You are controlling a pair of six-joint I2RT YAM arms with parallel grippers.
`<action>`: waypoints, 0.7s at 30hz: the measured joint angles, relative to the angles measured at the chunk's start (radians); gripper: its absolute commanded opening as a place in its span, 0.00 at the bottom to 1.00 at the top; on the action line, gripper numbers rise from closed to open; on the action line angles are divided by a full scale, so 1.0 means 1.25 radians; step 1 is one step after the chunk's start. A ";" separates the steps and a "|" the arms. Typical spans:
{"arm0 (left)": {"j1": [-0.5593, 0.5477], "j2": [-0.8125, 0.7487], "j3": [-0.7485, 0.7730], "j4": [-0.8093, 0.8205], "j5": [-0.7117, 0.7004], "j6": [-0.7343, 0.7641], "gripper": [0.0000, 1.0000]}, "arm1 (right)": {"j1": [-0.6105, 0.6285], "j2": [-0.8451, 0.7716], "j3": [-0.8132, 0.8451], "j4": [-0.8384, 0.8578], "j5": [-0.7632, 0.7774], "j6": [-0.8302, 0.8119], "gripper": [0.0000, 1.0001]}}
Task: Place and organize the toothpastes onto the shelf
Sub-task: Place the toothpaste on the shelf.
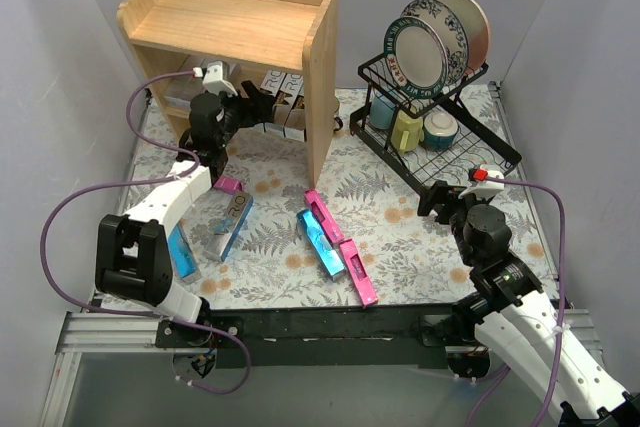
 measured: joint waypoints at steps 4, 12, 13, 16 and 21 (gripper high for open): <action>0.000 -0.020 -0.007 -0.016 -0.002 -0.007 0.86 | 0.000 -0.009 0.000 0.000 -0.001 0.000 0.91; 0.000 -0.208 -0.064 -0.054 -0.017 -0.007 0.98 | 0.000 -0.021 0.000 0.000 -0.007 0.000 0.91; 0.000 -0.248 -0.079 -0.070 -0.028 -0.007 0.98 | 0.000 -0.021 0.000 0.000 -0.009 0.000 0.91; -0.001 -0.363 -0.123 -0.130 -0.077 -0.010 0.98 | 0.000 -0.020 0.000 0.000 -0.013 0.000 0.91; -0.001 -0.510 -0.173 -0.296 -0.185 -0.042 0.98 | 0.000 -0.018 0.000 0.000 -0.026 0.000 0.91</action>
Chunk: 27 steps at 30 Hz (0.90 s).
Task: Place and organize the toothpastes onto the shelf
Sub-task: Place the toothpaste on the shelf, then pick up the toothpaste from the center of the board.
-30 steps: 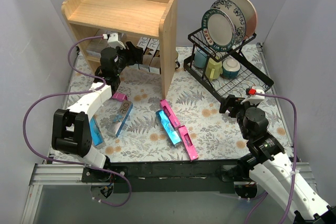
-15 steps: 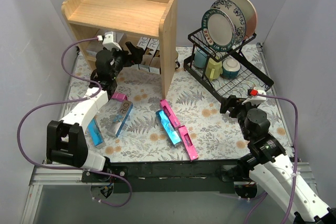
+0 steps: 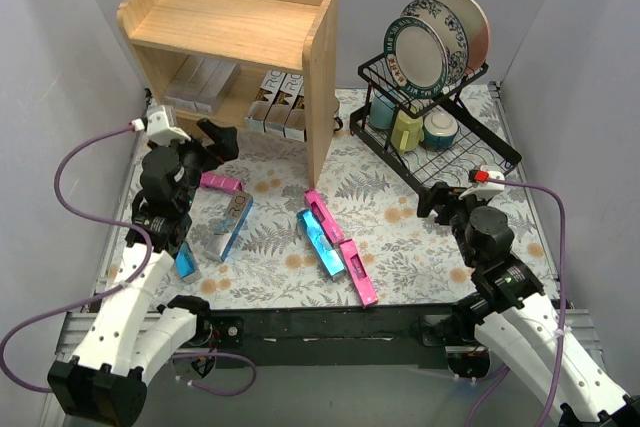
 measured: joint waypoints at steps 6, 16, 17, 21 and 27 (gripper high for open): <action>0.000 -0.100 -0.111 -0.214 -0.082 -0.070 0.98 | 0.000 0.020 0.000 0.001 -0.019 0.000 0.91; 0.000 -0.076 -0.245 -0.332 -0.143 -0.159 0.98 | 0.000 0.038 0.000 0.004 -0.042 -0.001 0.90; 0.000 -0.060 -0.248 -0.330 -0.147 -0.162 0.98 | 0.000 0.038 0.000 0.004 -0.043 -0.002 0.90; 0.000 0.038 -0.256 -0.309 -0.144 -0.166 0.98 | 0.000 0.040 0.000 0.011 -0.046 -0.003 0.90; 0.000 0.122 -0.266 -0.294 -0.097 -0.168 0.98 | 0.000 0.045 -0.012 0.020 -0.054 -0.003 0.90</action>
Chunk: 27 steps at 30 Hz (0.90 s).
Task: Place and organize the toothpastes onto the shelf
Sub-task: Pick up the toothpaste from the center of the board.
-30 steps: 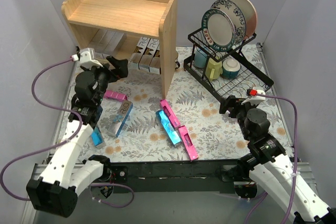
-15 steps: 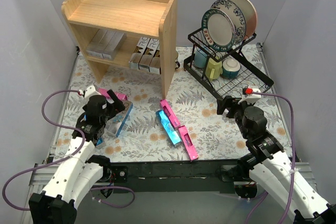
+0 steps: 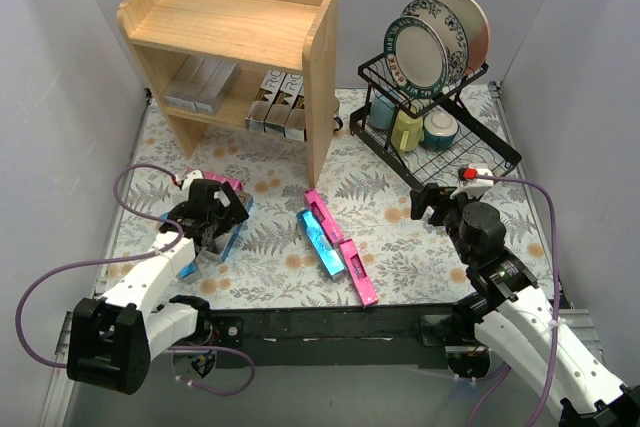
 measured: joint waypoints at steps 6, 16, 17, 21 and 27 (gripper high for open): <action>-0.034 0.057 0.000 0.022 0.051 -0.008 0.98 | 0.000 0.002 0.000 0.002 -0.008 0.000 0.90; -0.244 0.110 0.041 0.004 -0.035 -0.076 0.98 | 0.000 0.000 0.000 0.004 -0.009 0.000 0.90; -0.250 0.107 0.041 -0.001 -0.059 -0.089 0.98 | 0.000 0.000 0.000 0.004 -0.009 0.000 0.90; -0.276 0.106 0.041 -0.030 -0.122 -0.148 0.95 | 0.000 0.000 0.000 0.005 -0.009 0.000 0.90; -0.372 0.143 0.043 -0.052 -0.188 -0.252 0.91 | 0.000 0.001 0.000 0.005 -0.010 0.000 0.89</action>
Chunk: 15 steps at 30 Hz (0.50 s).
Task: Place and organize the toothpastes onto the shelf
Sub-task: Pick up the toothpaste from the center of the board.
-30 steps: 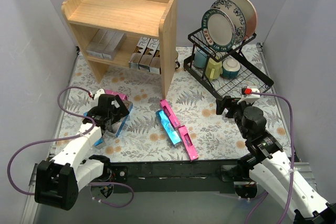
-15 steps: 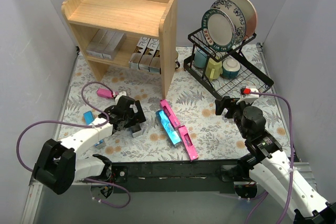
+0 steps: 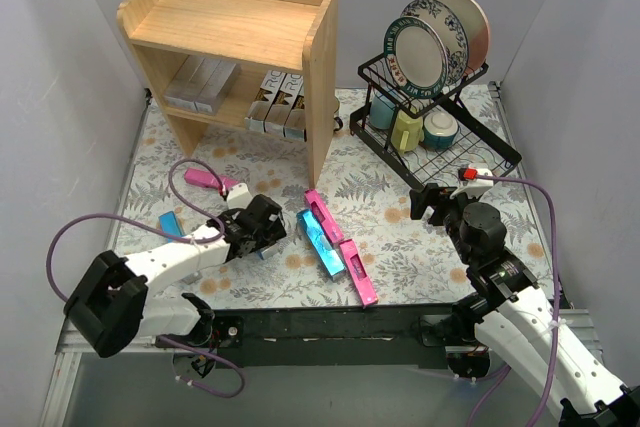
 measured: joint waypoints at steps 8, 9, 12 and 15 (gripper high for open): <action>-0.092 0.143 0.058 -0.062 -0.091 -0.114 0.69 | 0.000 -0.001 -0.002 0.001 0.000 0.000 0.89; -0.100 0.149 0.061 -0.069 -0.100 -0.128 0.65 | 0.000 -0.002 -0.004 0.001 0.000 0.000 0.89; -0.116 0.151 0.063 -0.086 -0.116 -0.161 0.57 | 0.000 -0.002 -0.012 0.001 0.000 0.000 0.89; -0.123 0.150 0.062 -0.103 -0.122 -0.192 0.50 | 0.000 -0.002 -0.013 0.001 0.000 0.000 0.89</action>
